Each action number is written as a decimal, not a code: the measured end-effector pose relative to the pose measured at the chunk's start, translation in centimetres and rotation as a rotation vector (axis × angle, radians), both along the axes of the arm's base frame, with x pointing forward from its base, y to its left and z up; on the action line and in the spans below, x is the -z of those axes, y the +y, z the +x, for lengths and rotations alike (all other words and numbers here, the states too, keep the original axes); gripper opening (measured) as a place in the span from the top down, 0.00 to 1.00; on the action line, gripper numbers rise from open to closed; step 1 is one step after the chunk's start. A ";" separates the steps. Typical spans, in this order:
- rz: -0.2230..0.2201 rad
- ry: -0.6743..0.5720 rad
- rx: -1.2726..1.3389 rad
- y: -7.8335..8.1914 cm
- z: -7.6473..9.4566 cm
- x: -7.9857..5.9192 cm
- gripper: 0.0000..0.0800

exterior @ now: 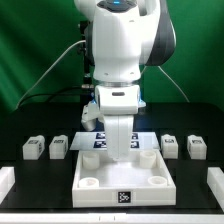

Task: Assemble one leg

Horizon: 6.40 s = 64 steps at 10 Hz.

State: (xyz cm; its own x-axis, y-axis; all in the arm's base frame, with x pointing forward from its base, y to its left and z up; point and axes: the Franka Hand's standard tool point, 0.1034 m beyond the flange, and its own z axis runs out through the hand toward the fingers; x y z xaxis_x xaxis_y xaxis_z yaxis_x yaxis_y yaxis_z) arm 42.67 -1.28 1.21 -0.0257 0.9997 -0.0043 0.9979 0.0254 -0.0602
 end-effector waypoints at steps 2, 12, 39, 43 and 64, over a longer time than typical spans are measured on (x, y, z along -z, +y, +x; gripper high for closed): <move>0.000 0.000 0.000 0.0 0.0 0.0 0.93; 0.045 -0.061 0.053 7.7 7.0 0.0 0.92; 0.082 -0.026 1.287 16.9 3.7 -3.2 0.19; 0.037 0.012 1.389 18.8 2.7 -2.9 0.19; -0.814 0.649 1.418 18.5 -2.8 -0.1 0.34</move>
Offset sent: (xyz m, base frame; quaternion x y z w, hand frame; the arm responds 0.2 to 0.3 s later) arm 0.0267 0.0227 -0.0058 -0.0267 0.0178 0.0087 0.9994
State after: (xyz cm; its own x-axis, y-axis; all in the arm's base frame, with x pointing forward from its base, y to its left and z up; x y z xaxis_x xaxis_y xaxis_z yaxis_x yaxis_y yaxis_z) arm 39.86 17.20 1.29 0.5838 -0.0005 -0.8119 0.0335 -0.9991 0.0247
